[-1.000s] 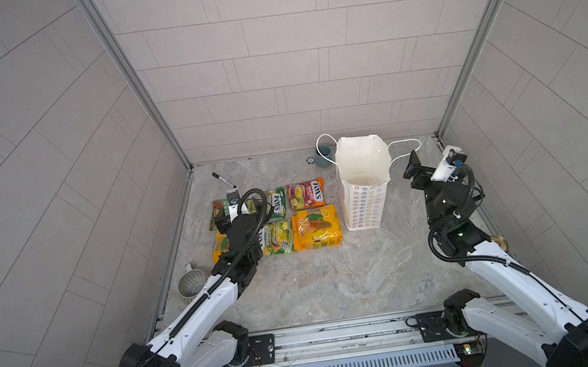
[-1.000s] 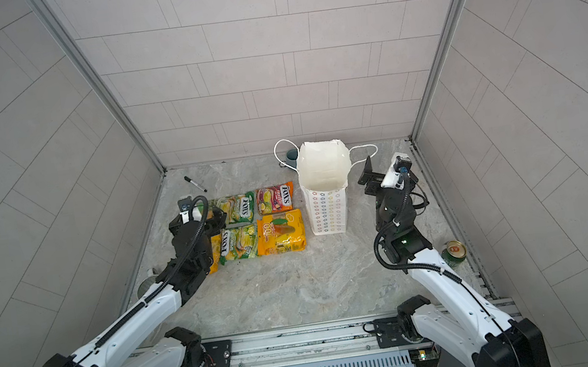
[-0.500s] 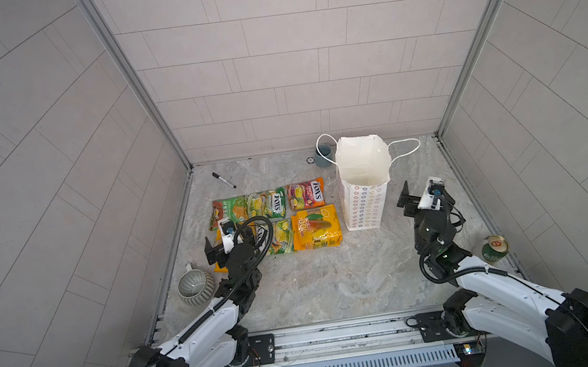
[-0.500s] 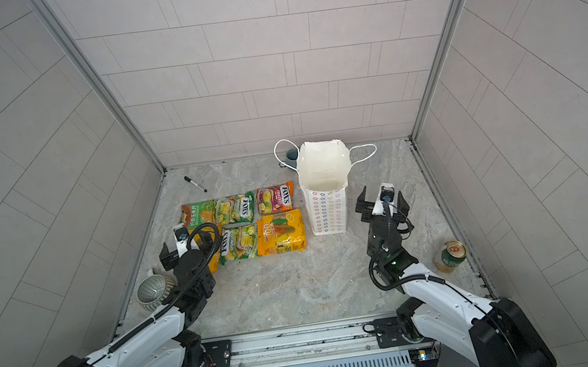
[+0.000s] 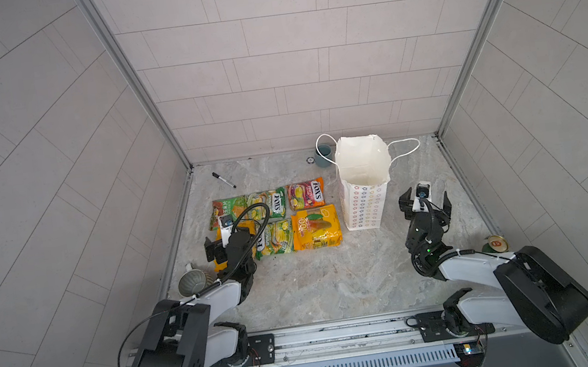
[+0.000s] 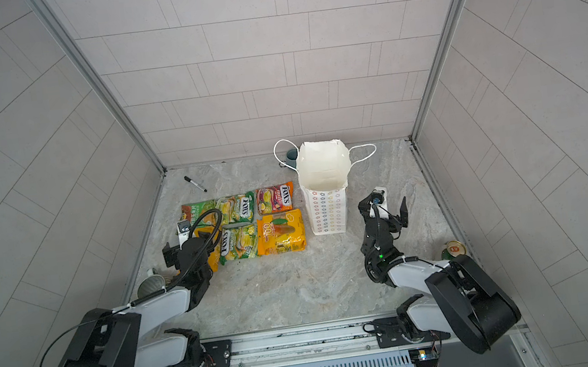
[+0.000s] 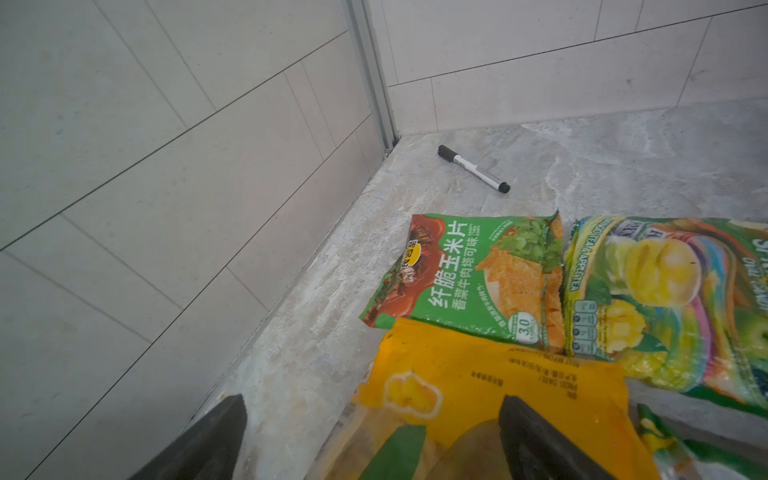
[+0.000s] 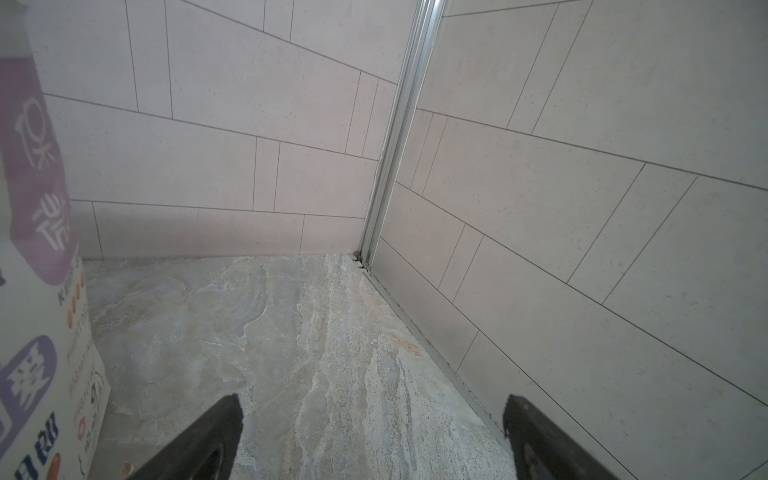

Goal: Take the snacks out of the paper bag

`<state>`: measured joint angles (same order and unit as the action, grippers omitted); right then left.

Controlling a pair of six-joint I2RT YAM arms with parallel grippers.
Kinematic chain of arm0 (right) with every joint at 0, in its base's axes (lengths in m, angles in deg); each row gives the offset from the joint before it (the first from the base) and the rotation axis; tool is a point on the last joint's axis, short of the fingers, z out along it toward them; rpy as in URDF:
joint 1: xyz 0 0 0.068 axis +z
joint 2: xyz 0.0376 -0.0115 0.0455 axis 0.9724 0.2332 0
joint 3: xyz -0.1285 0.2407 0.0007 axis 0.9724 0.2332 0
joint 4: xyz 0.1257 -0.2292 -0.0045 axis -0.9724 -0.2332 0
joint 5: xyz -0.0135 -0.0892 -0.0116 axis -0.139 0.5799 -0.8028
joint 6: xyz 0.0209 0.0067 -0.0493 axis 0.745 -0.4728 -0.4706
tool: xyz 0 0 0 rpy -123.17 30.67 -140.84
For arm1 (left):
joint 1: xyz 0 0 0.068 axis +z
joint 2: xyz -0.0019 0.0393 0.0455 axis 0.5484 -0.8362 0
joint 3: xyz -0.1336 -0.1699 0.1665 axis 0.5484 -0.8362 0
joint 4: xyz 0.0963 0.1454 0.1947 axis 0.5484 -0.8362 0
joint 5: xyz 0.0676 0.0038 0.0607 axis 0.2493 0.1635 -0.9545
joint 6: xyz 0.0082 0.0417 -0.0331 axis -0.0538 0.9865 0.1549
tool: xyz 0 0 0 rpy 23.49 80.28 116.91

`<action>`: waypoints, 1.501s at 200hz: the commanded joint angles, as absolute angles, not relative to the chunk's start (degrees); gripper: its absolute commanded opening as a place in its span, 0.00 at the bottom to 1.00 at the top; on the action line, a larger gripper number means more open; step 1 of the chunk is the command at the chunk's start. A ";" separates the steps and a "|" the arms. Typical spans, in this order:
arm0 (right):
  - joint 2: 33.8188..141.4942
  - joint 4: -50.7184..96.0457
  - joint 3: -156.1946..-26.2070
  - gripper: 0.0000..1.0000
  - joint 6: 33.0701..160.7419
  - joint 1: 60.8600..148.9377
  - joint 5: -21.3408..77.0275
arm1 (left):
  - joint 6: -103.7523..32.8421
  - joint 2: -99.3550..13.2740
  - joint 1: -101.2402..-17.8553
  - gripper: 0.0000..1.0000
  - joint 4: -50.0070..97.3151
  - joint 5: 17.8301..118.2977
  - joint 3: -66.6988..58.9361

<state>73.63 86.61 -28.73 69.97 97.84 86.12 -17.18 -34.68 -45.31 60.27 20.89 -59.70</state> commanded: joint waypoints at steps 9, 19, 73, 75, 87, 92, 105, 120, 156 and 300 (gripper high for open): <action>76.11 90.05 -28.97 1.00 69.46 97.52 84.39 | -20.12 -37.77 -41.89 1.00 63.97 29.62 -56.82; 76.15 88.96 -29.29 1.00 69.48 97.51 84.25 | -21.29 -38.39 -40.64 1.00 64.24 31.00 -56.48; 71.97 75.54 -30.35 1.00 81.57 92.61 81.81 | -18.38 -44.05 -38.58 1.00 71.85 41.73 -56.04; 71.89 75.39 -30.42 1.00 81.69 92.54 81.79 | -18.16 -44.20 -38.56 1.00 71.45 42.30 -55.85; 71.60 74.47 -30.67 1.00 80.53 92.51 81.26 | -17.75 -45.03 -38.53 1.00 69.74 43.76 -54.57; 71.73 74.47 -30.80 1.00 79.55 92.52 80.88 | -17.71 -45.58 -38.53 1.00 70.01 43.60 -54.48; 72.82 74.09 -31.30 1.00 77.49 92.52 80.69 | -17.95 -46.69 -38.47 1.00 72.18 43.68 -55.23; 76.02 76.80 -31.81 1.00 75.53 92.51 82.41 | -17.54 -49.23 -38.44 1.00 77.48 44.48 -56.95; 82.30 94.48 -27.82 0.99 68.88 94.78 82.79 | -13.40 -52.09 -39.85 1.00 89.31 48.67 -62.59; 87.41 71.09 -36.57 1.00 80.80 82.62 58.27 | -21.97 -51.69 -34.35 1.00 74.77 45.50 -54.61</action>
